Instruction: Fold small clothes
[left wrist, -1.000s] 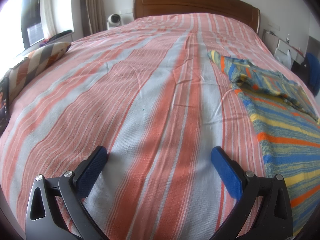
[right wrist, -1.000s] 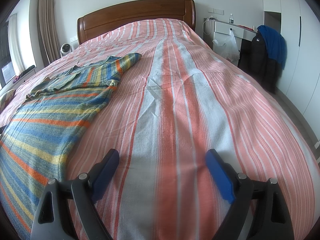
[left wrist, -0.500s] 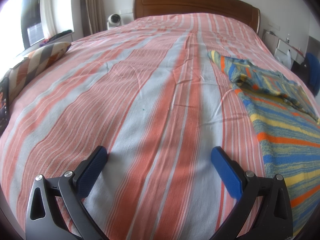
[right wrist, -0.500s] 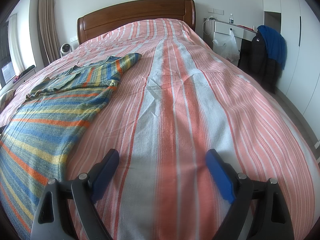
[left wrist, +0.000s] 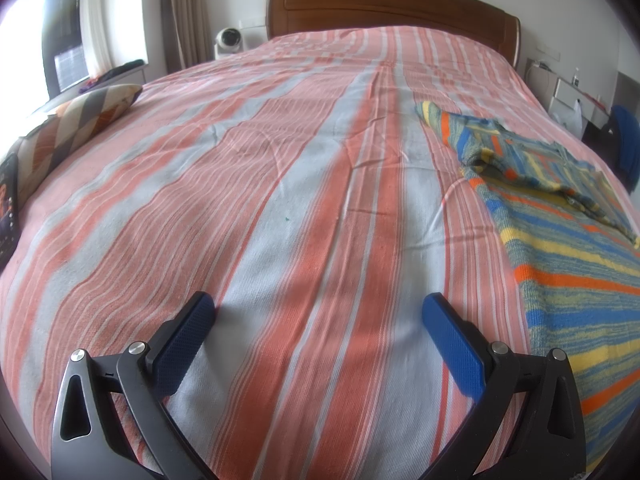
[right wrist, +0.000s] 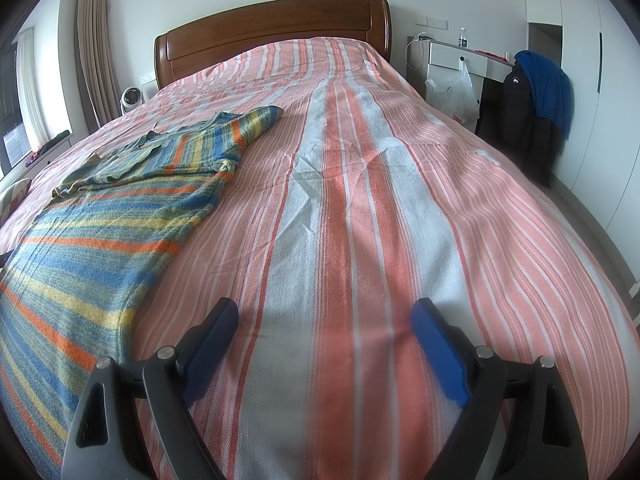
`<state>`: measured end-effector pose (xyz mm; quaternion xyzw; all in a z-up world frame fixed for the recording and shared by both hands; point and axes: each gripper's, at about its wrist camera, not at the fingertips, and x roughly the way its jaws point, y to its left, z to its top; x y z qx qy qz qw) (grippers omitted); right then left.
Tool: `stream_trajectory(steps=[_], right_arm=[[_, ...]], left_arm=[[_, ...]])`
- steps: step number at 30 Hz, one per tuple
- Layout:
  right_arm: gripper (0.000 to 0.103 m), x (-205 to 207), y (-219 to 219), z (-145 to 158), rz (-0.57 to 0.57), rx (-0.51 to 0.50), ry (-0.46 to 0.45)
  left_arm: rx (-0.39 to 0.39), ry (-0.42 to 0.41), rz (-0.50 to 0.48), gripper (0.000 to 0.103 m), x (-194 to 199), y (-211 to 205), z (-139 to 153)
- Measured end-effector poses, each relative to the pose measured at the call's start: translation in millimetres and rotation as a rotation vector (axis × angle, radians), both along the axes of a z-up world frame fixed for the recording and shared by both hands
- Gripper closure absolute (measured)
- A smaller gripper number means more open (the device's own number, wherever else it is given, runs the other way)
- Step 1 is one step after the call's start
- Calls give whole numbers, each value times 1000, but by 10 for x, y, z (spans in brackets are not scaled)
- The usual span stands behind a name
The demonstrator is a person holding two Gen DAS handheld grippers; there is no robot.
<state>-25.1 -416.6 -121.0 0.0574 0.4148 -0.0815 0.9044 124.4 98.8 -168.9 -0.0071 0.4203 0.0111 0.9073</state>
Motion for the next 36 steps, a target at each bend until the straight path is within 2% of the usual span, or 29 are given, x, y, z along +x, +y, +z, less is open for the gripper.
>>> stream_trajectory(steps=[13, 15, 16, 18, 19, 22, 24, 28, 29, 31, 33, 35, 36], right_arm=[[15, -6, 1, 2, 0, 2, -1], [15, -7, 3, 10, -1, 1, 1], [15, -4, 3, 17, 0, -2, 9], [16, -3, 19, 136, 8, -1, 58], [16, -59, 37, 267, 33, 21, 58], [16, -303, 152, 646, 143, 61, 74], [16, -519, 257, 767, 216, 129, 161], [17, -892, 419, 615, 245, 289, 331], [22, -979, 460, 535, 239, 321, 372], [31, -1048, 510, 454, 232, 361, 383], [38, -1041, 598, 374, 243, 382, 377], [53, -966, 689, 263, 242, 397, 378], [60, -925, 727, 222, 241, 402, 385]], left_arm=[[-8, 6, -2, 1, 6, 12, 10], [-52, 54, -2, 1, -19, 56, 106], [-97, 71, -9, 2, -72, 87, 185], [-193, 99, -71, 1, -269, 117, 408], [-207, 117, -111, 1, -375, 105, 496], [-187, 208, -204, 1, -771, 6, 616], [-167, 286, -255, 1, -992, -89, 556], [-98, 393, -314, 4, -1260, -286, 369], [-86, 411, -325, 5, -1286, -320, 326], [-77, 444, -337, 23, -1293, -358, 262], [-67, 470, -334, 27, -1278, -353, 216], [-59, 467, -328, 38, -1260, -302, 231], [-63, 467, -328, 57, -1251, -272, 241]])
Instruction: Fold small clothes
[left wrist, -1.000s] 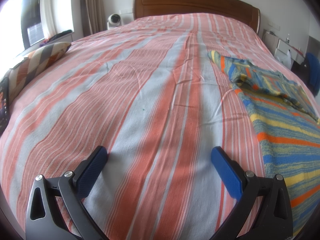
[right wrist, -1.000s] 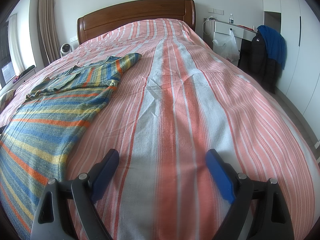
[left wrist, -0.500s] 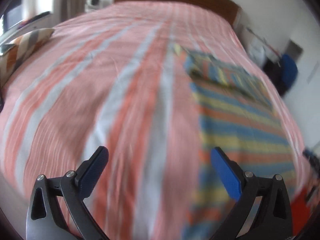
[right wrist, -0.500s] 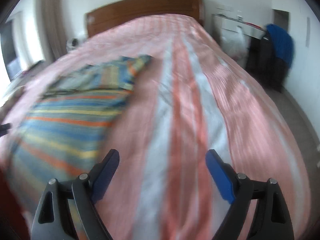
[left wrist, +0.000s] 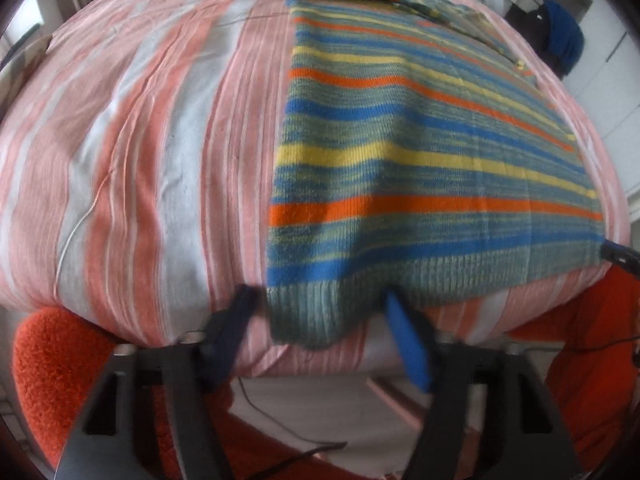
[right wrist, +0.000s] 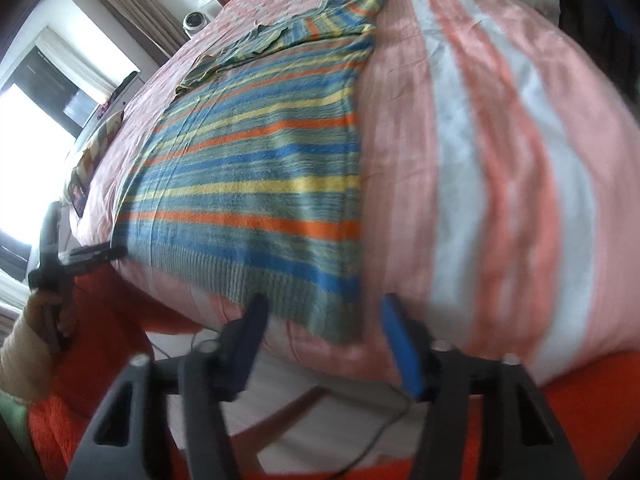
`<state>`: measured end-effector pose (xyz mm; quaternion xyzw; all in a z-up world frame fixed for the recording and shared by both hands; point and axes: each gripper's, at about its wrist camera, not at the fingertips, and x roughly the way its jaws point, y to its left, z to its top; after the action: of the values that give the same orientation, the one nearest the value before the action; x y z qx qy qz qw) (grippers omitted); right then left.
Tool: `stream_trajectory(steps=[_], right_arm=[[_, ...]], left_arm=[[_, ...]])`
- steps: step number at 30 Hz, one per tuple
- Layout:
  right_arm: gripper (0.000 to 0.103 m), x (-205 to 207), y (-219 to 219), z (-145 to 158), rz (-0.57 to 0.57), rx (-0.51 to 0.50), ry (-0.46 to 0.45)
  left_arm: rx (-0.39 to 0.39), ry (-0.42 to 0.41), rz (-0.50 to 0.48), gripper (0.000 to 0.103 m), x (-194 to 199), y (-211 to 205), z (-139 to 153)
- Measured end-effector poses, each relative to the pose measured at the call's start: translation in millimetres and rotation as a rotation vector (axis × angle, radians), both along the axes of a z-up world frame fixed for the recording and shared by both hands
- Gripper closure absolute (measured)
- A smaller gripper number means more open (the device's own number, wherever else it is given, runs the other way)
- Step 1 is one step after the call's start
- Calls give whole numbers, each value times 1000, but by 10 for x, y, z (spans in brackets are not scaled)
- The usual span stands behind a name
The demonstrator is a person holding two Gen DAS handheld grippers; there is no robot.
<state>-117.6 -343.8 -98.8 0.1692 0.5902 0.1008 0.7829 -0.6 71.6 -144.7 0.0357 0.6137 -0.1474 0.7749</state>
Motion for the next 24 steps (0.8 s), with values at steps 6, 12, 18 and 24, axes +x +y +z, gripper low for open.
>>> stream_trajectory(steps=[6, 12, 18, 24], right_arm=[[98, 101, 149, 26, 33, -41, 26], [98, 278, -169, 518, -93, 126, -110], [98, 1258, -465, 716, -148, 92, -284], [98, 2745, -639, 464, -178, 38, -323]], left_arm=[[-180, 36, 66, 98, 53, 395, 147], [-487, -39, 102, 98, 528, 699, 697], [-564, -150, 147, 98, 1818, 601, 843], [-455, -181, 202, 98, 3120, 279, 657]])
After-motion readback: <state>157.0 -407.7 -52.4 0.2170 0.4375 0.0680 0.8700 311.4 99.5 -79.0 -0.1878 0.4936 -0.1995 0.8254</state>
